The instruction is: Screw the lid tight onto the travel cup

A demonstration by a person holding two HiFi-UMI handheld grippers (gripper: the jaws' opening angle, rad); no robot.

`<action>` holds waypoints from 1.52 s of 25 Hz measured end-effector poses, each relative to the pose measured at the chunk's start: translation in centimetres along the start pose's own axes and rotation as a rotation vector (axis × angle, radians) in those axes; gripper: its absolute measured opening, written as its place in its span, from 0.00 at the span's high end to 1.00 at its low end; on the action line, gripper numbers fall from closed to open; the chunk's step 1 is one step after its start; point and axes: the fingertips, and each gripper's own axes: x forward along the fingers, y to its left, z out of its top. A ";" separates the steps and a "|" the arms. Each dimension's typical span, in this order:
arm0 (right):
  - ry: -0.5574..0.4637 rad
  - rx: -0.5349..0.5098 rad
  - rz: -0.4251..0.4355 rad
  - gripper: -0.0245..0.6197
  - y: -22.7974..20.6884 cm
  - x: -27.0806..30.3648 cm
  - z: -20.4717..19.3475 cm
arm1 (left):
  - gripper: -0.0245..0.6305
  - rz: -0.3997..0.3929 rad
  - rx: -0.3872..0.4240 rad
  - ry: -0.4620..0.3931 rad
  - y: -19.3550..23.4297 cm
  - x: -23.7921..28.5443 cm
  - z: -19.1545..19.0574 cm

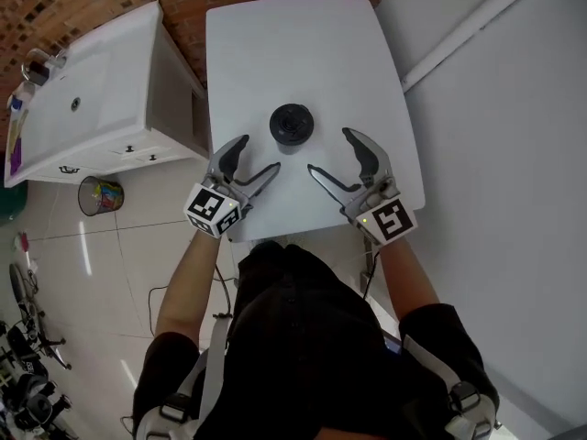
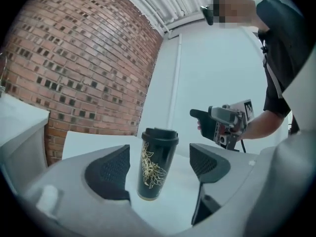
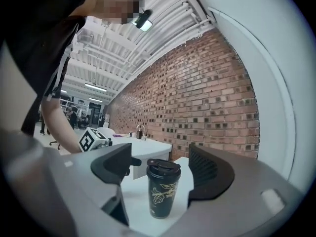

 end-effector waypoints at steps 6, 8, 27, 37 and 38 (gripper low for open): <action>-0.031 0.063 -0.077 0.56 1.8 -4.3 1.1 | 0.40 -0.004 0.027 -0.011 -2.4 -3.5 2.6; -0.049 0.085 -0.091 0.59 3.4 -4.9 1.6 | 0.40 0.014 0.041 0.005 -3.0 -5.0 2.6; -0.065 0.072 -0.097 0.67 19.0 -4.1 6.0 | 0.96 -0.029 0.044 -0.088 -7.8 -21.3 7.4; -0.097 0.023 -0.036 0.72 17.7 -6.4 8.4 | 0.96 0.022 0.083 -0.136 -8.7 -20.8 10.2; -0.095 0.022 -0.031 0.72 17.4 -6.5 8.5 | 0.96 0.025 0.076 -0.141 -8.8 -20.7 10.4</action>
